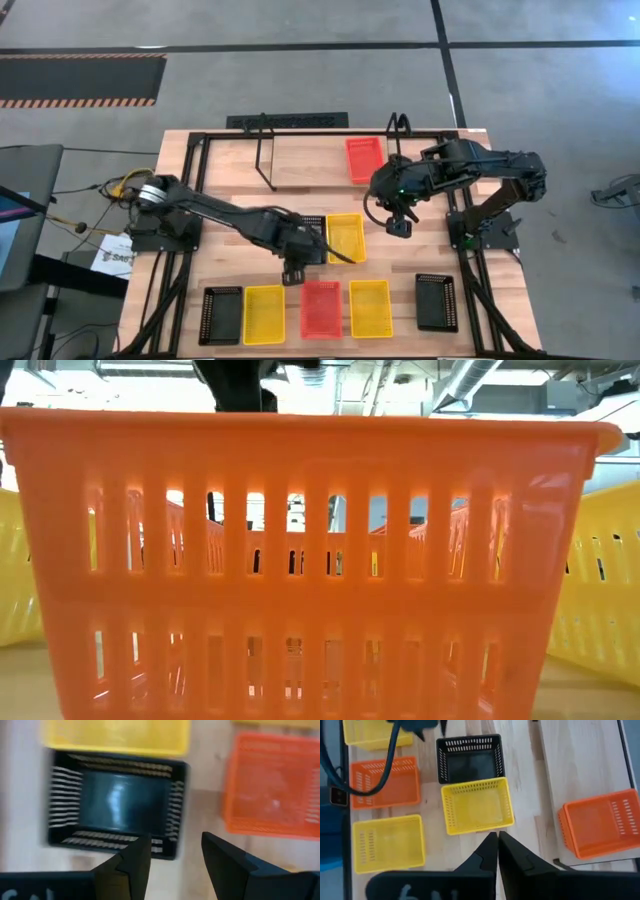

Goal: Stack baskets on shelf by color
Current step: Stack the orange bin on top of the other stacked orange bins on the shelf

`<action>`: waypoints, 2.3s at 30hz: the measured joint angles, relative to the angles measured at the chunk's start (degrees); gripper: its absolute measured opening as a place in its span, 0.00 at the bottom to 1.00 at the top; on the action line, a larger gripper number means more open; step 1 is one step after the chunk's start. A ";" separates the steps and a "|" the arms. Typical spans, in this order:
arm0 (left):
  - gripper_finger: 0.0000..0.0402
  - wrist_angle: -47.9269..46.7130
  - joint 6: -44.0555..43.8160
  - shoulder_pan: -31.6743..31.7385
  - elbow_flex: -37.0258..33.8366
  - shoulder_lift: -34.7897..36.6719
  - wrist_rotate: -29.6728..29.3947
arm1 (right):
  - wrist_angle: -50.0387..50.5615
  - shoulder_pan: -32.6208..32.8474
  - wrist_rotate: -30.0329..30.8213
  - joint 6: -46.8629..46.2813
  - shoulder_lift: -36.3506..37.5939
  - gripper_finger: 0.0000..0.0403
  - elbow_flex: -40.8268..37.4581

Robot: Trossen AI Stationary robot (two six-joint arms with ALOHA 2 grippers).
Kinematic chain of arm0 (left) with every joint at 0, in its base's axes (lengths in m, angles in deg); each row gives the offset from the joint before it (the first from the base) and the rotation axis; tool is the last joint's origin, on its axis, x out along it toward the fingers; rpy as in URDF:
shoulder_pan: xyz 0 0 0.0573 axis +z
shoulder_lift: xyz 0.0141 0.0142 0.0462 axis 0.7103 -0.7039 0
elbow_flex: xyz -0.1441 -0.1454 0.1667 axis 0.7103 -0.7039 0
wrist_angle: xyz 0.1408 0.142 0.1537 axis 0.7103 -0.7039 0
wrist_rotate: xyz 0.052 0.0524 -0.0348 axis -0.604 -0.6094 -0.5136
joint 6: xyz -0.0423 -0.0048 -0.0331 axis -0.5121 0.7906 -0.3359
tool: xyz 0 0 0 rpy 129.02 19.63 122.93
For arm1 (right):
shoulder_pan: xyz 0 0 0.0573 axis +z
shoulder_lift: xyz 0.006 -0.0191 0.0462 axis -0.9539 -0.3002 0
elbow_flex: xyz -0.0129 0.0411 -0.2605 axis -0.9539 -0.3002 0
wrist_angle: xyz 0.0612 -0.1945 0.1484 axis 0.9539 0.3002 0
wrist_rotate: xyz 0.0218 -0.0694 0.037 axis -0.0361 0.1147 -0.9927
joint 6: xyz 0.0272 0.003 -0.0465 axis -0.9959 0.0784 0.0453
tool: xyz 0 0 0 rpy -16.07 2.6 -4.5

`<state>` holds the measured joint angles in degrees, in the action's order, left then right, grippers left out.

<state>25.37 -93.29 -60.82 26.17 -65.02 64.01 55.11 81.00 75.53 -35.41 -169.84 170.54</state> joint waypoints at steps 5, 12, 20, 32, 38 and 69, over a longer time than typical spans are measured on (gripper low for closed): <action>0.40 4.30 0.00 -0.25 -0.01 -4.86 10.42 | 0.21 -1.11 0.19 1.00 0.00 0.10 0.00; 0.40 7.37 3.86 -0.89 -0.02 -6.62 14.12 | -0.52 -4.92 0.23 0.62 0.00 0.10 0.00; 0.40 7.94 8.13 -2.35 -0.02 -6.60 14.32 | -0.81 -8.71 0.15 -2.05 0.00 0.10 0.00; 0.40 11.86 9.56 -2.44 -2.79 -6.55 11.74 | -2.72 -9.01 -0.01 -2.08 0.00 0.10 0.00; 0.40 15.66 8.10 -2.37 -5.14 -6.55 12.06 | -2.51 -9.01 -0.03 -1.96 0.00 0.10 0.00; 0.21 20.34 3.47 -1.25 -4.61 -13.85 13.23 | -2.39 -9.01 -0.23 -1.62 0.02 0.10 0.00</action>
<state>45.72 -89.82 -62.07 21.55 -78.88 77.24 52.72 71.99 75.30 -37.03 -169.82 170.54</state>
